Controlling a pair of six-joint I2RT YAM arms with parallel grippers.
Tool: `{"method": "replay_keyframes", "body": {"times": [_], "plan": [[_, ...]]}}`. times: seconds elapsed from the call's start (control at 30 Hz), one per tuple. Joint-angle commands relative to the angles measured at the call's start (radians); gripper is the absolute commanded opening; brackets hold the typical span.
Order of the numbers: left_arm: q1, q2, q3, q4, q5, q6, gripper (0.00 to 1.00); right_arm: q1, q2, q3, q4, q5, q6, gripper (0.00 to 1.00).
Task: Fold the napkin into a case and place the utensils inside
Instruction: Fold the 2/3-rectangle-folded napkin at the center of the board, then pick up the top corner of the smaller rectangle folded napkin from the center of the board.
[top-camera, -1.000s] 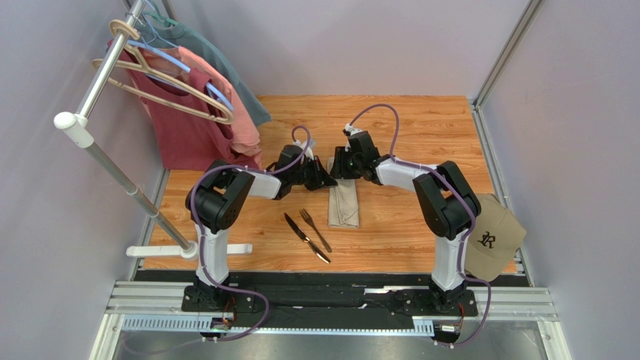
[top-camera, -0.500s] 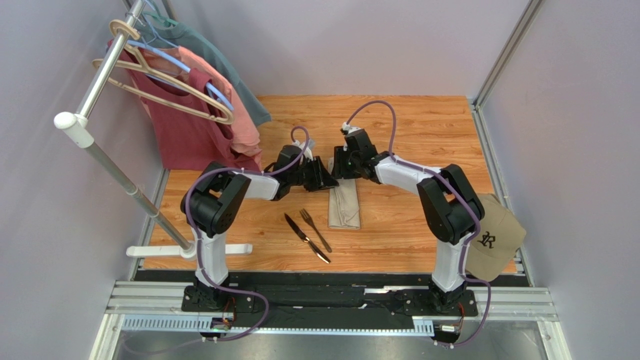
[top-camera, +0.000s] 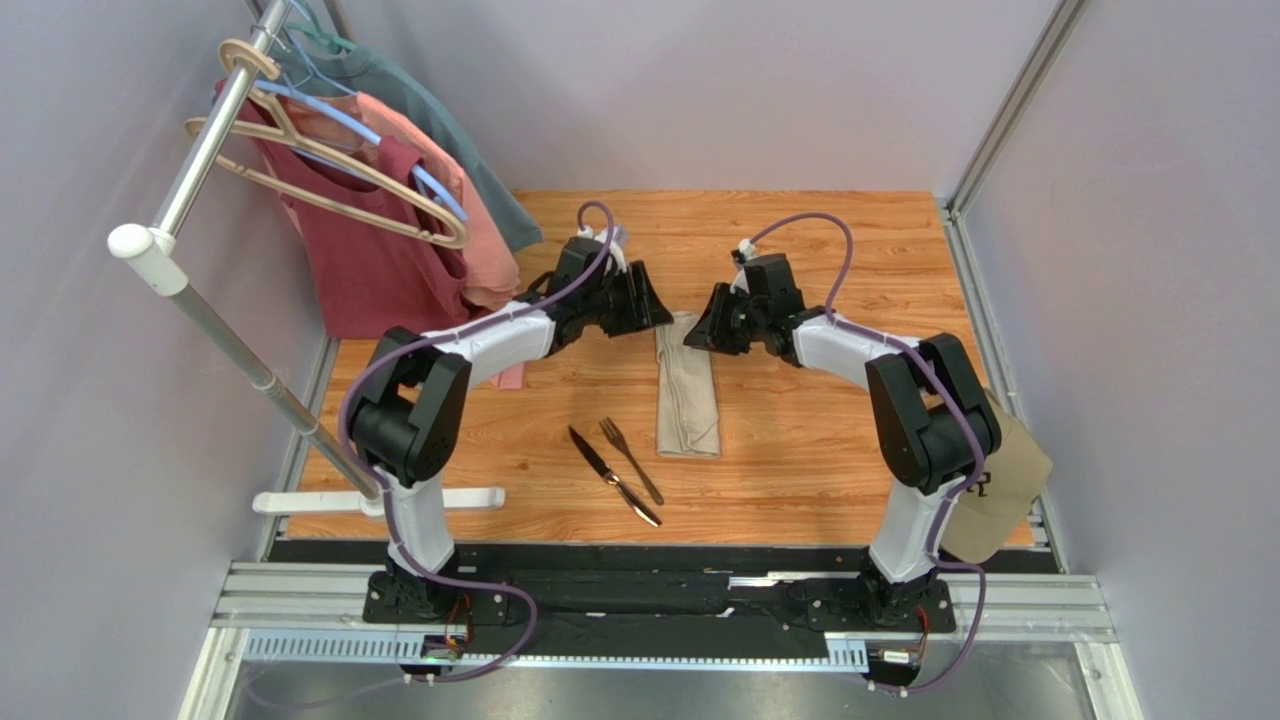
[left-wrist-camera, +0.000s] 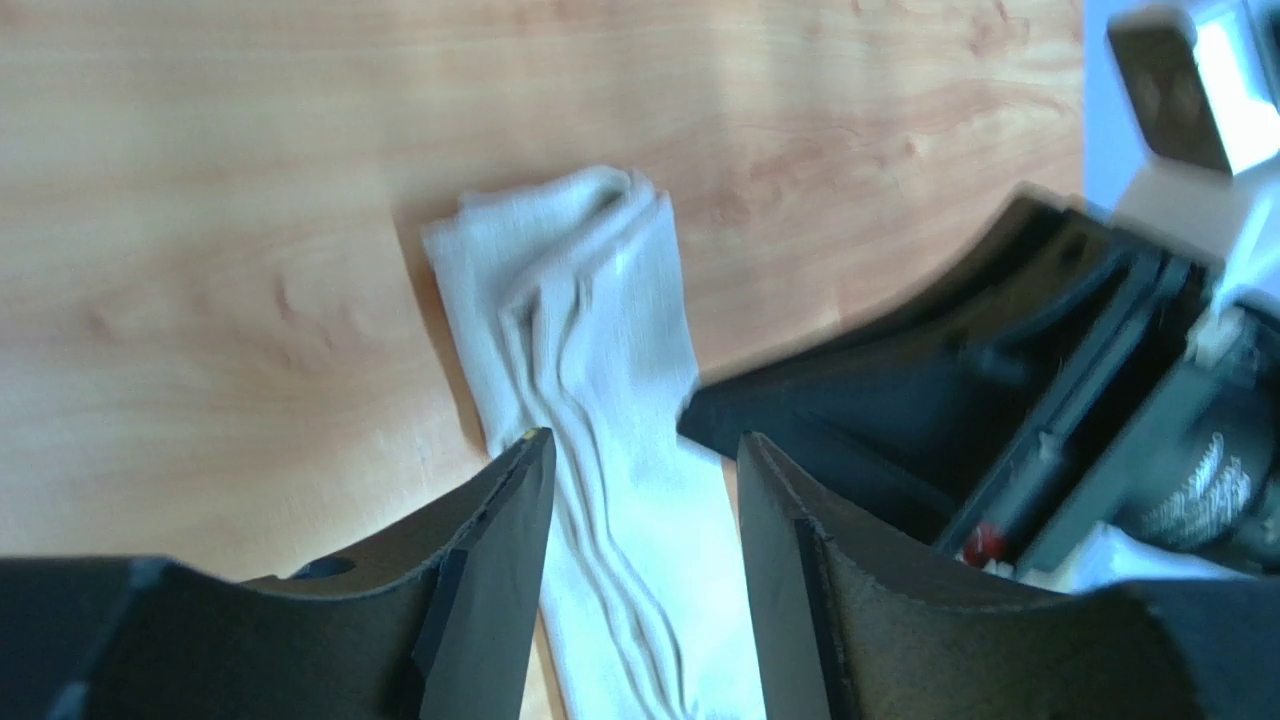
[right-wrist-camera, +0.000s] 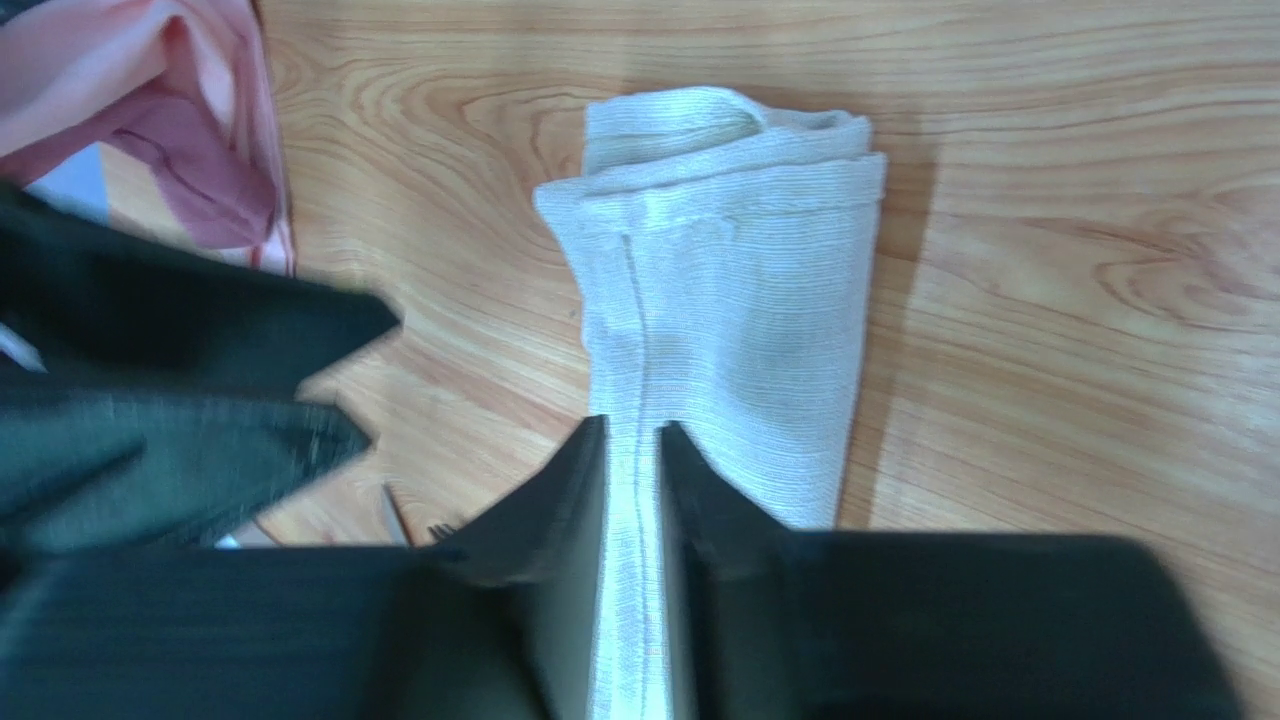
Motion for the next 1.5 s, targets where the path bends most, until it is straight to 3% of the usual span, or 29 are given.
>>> {"method": "replay_keyframes", "body": {"times": [0.0,0.37,0.6,0.87,1.03,1.1,1.23,1.47], "plan": [[0.008,0.098,0.185,-0.195,-0.089,0.129,0.59,-0.008,-0.004,-0.002,0.079,-0.043,0.019,0.15],[0.005,0.246,0.376,-0.271,-0.011,0.208,0.63,-0.008,0.042,0.012,0.085,-0.041,-0.009,0.00],[-0.003,0.276,0.397,-0.250,0.039,0.216,0.63,-0.008,0.059,0.013,0.104,-0.053,0.002,0.00],[-0.008,0.323,0.465,-0.281,0.055,0.215,0.55,-0.007,0.053,0.015,0.108,-0.058,-0.005,0.00],[-0.011,0.342,0.506,-0.317,0.063,0.216,0.41,-0.002,0.064,0.024,0.107,-0.055,-0.025,0.00],[-0.011,0.344,0.511,-0.327,0.063,0.210,0.27,0.010,0.061,0.029,0.101,-0.052,-0.062,0.03],[-0.004,0.346,0.543,-0.380,0.063,0.169,0.04,0.045,0.026,0.016,0.102,0.026,-0.179,0.25],[0.014,0.365,0.545,-0.405,0.209,-0.047,0.00,0.130,-0.039,-0.046,0.175,0.221,-0.321,0.37]]}}
